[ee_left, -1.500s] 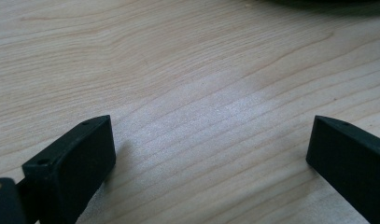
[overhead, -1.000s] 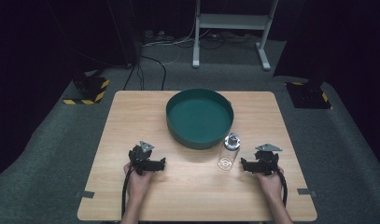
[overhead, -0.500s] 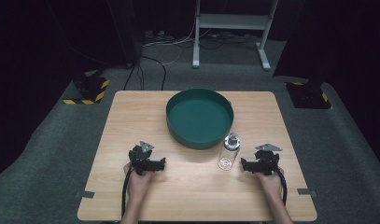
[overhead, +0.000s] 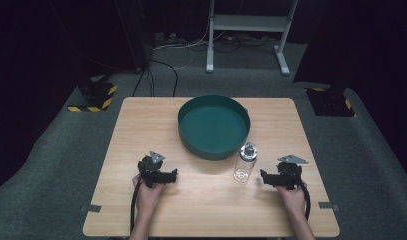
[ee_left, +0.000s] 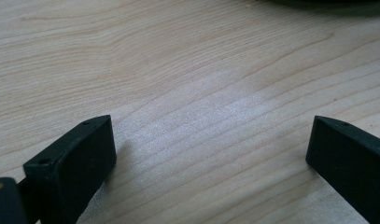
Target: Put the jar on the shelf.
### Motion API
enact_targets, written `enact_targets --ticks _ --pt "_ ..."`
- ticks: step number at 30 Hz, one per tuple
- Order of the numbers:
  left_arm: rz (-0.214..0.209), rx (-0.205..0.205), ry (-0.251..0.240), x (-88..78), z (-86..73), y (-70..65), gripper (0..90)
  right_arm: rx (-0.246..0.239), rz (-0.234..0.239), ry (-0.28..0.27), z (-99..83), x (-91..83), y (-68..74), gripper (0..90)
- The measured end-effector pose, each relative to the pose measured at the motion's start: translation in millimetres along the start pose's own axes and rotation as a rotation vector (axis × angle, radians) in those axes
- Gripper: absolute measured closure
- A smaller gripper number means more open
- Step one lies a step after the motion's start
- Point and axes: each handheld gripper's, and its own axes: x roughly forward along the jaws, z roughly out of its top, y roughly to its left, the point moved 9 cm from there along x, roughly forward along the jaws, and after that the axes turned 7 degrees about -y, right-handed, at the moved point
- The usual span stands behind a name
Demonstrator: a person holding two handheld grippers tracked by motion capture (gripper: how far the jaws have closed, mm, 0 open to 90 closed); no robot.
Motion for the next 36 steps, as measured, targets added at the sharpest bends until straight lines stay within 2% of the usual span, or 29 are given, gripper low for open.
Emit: enact_targets --ticks 5,11,23,31,36 --pt "0.0 0.0 0.0 0.0 0.0 0.0 1.7 0.0 0.014 -0.015 -0.3 -6.2 1.1 2.9" --pt "0.001 0.0 0.0 -0.1 0.0 -0.1 1.8 0.011 0.052 -0.043 0.4 -19.0 6.8 3.6" --pt "0.001 -0.001 0.0 -0.1 -0.1 -0.1 1.8 -0.007 0.087 -0.064 -5.4 -32.4 17.5 4.1" --pt "0.002 -0.001 0.0 -0.2 -0.1 -0.1 1.9 -0.022 0.116 -0.084 -4.6 -41.5 29.9 4.3" --pt "0.002 -0.001 0.0 -0.3 -0.1 -0.1 1.9 -0.037 0.145 -0.095 -4.6 -45.8 43.3 4.6"
